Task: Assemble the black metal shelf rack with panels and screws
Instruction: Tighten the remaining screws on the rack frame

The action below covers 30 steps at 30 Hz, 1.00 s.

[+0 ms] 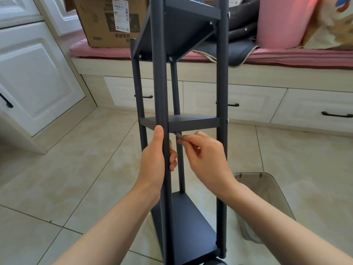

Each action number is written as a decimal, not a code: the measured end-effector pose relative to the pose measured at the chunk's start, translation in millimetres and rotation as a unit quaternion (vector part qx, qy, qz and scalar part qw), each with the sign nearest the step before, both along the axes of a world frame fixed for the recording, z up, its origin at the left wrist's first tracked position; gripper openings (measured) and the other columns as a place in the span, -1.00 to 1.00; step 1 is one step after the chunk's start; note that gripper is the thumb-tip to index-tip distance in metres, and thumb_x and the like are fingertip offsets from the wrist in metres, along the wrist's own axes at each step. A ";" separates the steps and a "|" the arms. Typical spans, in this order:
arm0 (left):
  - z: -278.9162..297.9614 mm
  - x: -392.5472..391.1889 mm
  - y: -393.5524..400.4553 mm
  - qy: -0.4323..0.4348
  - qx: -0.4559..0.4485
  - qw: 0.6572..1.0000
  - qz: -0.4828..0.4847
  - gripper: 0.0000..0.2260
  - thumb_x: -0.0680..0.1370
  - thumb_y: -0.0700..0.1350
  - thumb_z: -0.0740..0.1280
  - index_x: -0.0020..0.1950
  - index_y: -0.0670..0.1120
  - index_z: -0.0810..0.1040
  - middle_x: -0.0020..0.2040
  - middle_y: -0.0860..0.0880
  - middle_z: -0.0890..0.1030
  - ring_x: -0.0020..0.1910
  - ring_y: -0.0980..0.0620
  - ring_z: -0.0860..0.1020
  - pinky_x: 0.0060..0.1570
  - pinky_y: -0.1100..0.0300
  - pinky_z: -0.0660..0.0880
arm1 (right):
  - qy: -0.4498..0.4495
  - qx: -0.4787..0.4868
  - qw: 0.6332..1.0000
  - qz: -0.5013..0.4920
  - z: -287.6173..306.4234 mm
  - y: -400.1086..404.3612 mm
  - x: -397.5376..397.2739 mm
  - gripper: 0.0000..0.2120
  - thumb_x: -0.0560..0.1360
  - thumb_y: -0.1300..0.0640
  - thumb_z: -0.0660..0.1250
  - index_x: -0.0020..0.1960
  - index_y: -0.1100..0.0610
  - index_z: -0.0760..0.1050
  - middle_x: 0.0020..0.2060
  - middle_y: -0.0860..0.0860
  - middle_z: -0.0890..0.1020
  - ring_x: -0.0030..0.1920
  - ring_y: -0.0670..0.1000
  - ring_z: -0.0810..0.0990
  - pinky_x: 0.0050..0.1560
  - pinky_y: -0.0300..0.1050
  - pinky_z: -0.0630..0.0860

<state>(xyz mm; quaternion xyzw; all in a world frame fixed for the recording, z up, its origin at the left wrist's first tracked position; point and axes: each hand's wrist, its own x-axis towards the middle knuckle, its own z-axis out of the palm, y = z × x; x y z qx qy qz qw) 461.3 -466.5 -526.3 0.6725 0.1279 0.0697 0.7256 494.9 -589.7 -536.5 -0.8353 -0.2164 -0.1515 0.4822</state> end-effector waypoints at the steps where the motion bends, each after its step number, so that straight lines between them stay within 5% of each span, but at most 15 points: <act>1: 0.2 0.5 -0.2 -0.001 0.002 1.000 0.000 -0.46 0.63 0.33 0.07 -0.46 0.09 0.42 -0.45 0.00 0.38 -0.45 0.08 0.37 -0.28 0.15 0.38 | -0.004 0.005 1.000 0.000 -1.9 0.8 0.1 -0.84 0.59 0.28 0.31 0.04 0.22 0.67 -0.30 -0.08 0.48 -0.31 -0.16 0.45 -0.22 -0.39 0.37; 9: -2.2 -1.3 -2.2 -0.005 0.030 1.000 0.003 -0.43 0.63 0.33 0.02 -0.48 0.10 0.41 -0.46 0.01 0.41 -0.45 0.09 0.39 -0.31 0.24 0.40 | -0.077 -0.019 0.997 -0.017 -24.0 11.3 6.9 -0.88 0.55 0.26 0.36 -0.04 0.21 0.69 -0.29 0.04 0.61 -0.23 0.07 0.51 -0.20 0.02 0.50; 15: -2.8 -1.6 -0.1 -0.009 0.036 0.999 0.003 -0.42 0.64 0.32 0.01 -0.49 0.08 0.39 -0.47 0.00 0.41 -0.45 0.08 0.39 -0.27 0.21 0.39 | -0.125 -0.023 0.992 -0.015 -32.0 17.6 15.0 -0.91 0.53 0.30 0.38 -0.08 0.25 0.67 -0.32 0.07 0.60 -0.28 0.07 0.52 -0.26 0.01 0.51; 22: -4.2 -1.7 2.6 -0.016 0.034 0.999 -0.006 -0.44 0.63 0.33 0.03 -0.45 0.06 0.36 -0.47 -0.01 0.38 -0.46 0.05 0.37 -0.32 0.24 0.39 | -0.139 0.015 0.990 0.000 -39.8 27.2 19.1 -0.92 0.51 0.36 0.39 -0.05 0.30 0.66 -0.34 0.08 0.60 -0.33 0.04 0.53 -0.23 -0.26 0.44; 30: -6.5 -1.1 5.6 -0.015 0.061 0.998 -0.004 -0.40 0.62 0.35 -0.02 -0.46 0.03 0.35 -0.48 -0.02 0.39 -0.45 0.04 0.38 -0.25 0.16 0.37 | -0.169 0.021 0.985 0.001 -46.7 36.2 28.9 -0.94 0.47 0.41 0.40 -0.13 0.32 0.64 -0.36 0.12 0.57 -0.33 0.03 0.49 -0.30 -0.08 0.51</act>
